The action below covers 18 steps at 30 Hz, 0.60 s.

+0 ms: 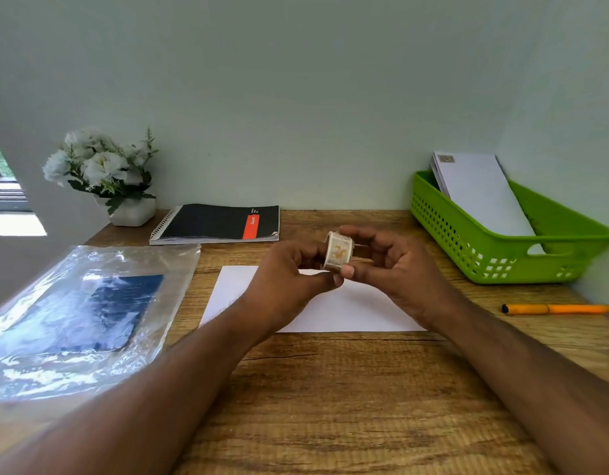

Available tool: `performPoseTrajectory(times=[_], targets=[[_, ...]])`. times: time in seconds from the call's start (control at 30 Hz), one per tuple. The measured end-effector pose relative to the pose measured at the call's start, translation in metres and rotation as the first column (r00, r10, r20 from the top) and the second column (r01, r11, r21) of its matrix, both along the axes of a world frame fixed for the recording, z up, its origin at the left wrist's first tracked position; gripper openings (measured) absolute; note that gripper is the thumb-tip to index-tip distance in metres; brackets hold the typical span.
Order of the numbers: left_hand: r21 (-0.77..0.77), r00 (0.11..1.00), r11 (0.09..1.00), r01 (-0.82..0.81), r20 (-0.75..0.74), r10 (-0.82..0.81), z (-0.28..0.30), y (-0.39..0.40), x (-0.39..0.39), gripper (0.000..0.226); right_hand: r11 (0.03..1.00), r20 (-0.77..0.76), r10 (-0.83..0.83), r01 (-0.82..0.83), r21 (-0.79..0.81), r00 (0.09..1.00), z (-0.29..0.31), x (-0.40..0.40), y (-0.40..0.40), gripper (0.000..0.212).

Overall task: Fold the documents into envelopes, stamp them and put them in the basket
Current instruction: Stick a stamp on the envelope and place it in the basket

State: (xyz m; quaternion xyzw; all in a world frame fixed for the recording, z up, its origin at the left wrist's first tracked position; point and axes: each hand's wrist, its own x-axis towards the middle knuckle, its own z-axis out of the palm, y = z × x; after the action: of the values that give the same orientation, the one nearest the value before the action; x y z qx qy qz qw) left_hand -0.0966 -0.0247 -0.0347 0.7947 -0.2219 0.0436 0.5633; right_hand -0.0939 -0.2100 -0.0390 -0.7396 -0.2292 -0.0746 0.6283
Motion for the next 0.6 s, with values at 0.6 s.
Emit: performPoseTrajectory(times=[0.6], targets=[[0.142,0.988,0.983,-0.12,0.117,0.104,-0.011,-0.005,0.008,0.022,0.946,0.358,-0.19,0.268,-0.183,0.914,-0.001,0.003,0.0,0.037]])
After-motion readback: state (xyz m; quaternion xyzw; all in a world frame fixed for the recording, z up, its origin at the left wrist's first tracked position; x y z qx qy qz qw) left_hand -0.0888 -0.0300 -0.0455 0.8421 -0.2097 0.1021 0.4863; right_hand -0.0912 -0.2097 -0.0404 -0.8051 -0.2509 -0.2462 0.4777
